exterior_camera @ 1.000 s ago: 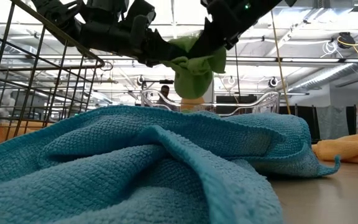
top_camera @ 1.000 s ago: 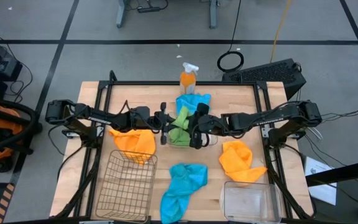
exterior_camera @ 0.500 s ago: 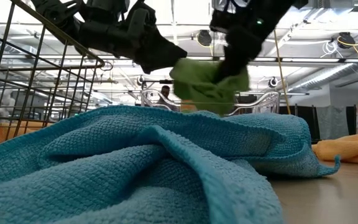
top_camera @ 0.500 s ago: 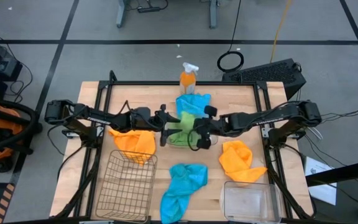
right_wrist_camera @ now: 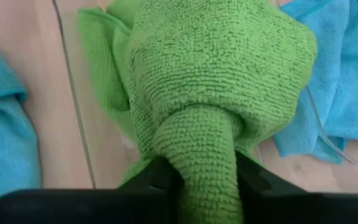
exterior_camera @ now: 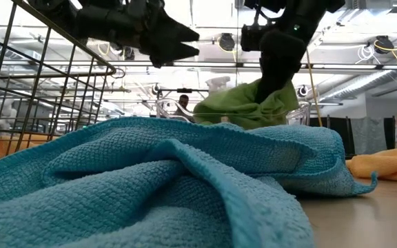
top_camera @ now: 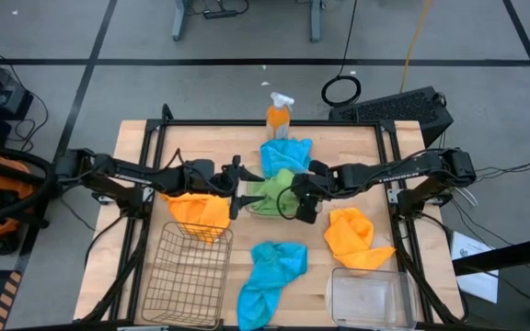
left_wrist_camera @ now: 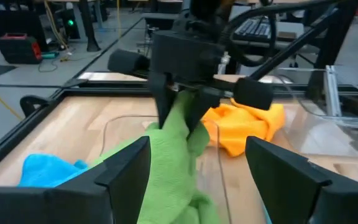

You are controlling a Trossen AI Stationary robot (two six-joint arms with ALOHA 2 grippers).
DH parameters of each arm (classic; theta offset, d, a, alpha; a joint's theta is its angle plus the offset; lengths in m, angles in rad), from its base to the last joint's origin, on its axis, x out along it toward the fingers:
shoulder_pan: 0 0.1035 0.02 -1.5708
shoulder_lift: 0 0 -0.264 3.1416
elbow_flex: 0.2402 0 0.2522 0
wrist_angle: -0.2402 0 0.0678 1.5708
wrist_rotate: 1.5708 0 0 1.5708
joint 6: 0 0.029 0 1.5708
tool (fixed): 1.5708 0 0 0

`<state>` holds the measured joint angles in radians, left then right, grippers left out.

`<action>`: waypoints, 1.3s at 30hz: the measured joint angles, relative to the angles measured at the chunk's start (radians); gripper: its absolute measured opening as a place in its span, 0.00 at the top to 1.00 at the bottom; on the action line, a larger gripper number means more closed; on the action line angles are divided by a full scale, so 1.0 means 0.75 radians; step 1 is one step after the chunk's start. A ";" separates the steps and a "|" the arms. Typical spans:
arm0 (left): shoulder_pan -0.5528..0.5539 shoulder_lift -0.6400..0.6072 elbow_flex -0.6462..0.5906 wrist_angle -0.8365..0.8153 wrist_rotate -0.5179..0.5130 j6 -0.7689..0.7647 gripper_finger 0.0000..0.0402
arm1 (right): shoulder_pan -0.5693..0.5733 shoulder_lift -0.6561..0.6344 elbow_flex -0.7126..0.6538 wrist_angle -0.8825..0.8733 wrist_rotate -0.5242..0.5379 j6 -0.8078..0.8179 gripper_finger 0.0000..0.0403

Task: Sort microfiber towel by color & place in baskets
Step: Put the green towel into the top transparent bin

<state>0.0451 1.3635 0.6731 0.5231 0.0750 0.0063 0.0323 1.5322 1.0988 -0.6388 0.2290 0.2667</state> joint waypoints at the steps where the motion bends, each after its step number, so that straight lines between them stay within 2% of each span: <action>1: -0.005 -0.014 0.000 -0.018 -0.001 0.001 0.33 | -0.003 0.000 0.001 0.003 0.000 0.003 0.74; 11: -0.036 -0.103 0.001 -0.232 -0.005 0.011 0.33 | -0.007 0.000 0.001 -0.049 -0.114 -0.036 0.42; 15: -0.035 -0.120 0.001 -0.235 -0.005 0.010 0.33 | -0.004 -0.030 0.007 -0.096 -0.140 -0.028 0.36; 20: -0.035 -0.120 0.001 -0.237 -0.005 0.009 0.33 | -0.002 -0.079 0.068 -0.186 -0.140 -0.026 0.36; 26: -0.040 -0.120 0.001 -0.244 -0.005 0.009 0.33 | 0.036 -0.134 0.134 -0.268 -0.109 0.007 0.46; 30: -0.041 -0.120 0.001 -0.251 -0.005 0.023 0.33 | 0.038 -0.118 0.134 -0.358 -0.054 0.073 0.62; 36: -0.041 -0.120 0.001 -0.257 -0.005 0.034 0.33 | 0.018 0.009 0.101 -0.335 -0.056 0.116 0.94; 39: -0.044 -0.120 0.001 -0.257 -0.005 0.034 0.33 | 0.006 0.084 0.101 -0.271 -0.059 0.078 0.97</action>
<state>0.0124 1.2732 0.6735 0.3302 0.0709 0.0319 0.0365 1.5950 1.1748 -0.8424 0.1848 0.3255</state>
